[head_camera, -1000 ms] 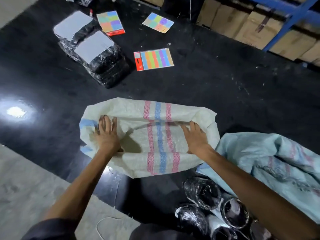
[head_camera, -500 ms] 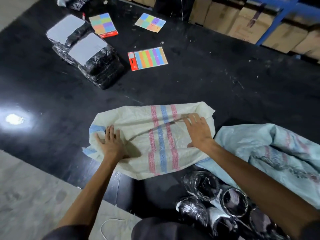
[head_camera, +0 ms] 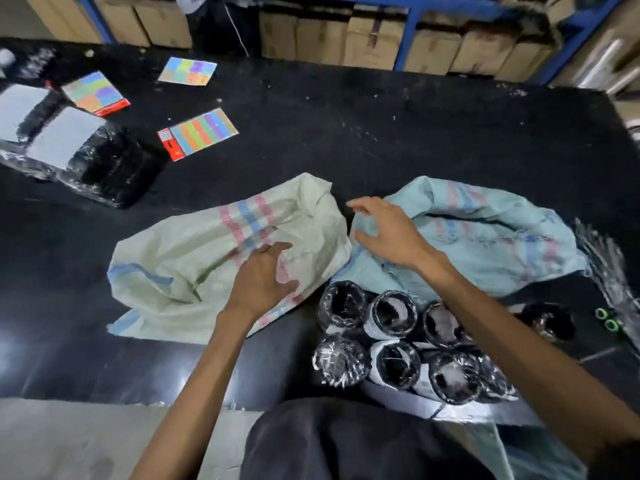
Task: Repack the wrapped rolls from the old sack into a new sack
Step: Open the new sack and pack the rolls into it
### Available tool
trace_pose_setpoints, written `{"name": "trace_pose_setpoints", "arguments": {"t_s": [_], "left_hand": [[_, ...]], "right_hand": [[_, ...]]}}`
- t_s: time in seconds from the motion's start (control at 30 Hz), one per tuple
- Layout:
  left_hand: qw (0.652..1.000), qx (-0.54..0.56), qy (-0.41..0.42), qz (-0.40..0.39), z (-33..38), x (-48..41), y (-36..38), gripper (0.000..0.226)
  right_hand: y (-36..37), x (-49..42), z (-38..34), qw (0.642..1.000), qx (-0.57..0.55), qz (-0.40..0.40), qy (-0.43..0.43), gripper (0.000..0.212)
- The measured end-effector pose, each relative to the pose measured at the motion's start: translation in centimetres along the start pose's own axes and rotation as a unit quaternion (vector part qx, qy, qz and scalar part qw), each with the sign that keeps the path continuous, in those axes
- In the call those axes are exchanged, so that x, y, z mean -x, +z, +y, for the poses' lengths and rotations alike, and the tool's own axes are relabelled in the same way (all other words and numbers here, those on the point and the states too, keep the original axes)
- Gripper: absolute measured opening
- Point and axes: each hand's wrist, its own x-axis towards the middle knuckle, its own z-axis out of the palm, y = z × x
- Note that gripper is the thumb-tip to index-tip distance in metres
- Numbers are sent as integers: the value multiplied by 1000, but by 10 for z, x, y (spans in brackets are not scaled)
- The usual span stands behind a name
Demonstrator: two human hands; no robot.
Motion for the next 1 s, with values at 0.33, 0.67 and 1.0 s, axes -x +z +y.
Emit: {"name": "trace_pose_setpoints", "arguments": {"t_s": [0.33,0.67,1.0], "left_hand": [[976,-117,1,-181,47,10,91,116],[987,117,8,-105,39,15,86,99],[833,542,-74,79,81,28,-31,33]], "right_hand": [[17,120,62,932,198,-294,83,119],[19,119,61,978,-22,-184,91,98],[-32,39,-25,820,-551,1,155,35]]}}
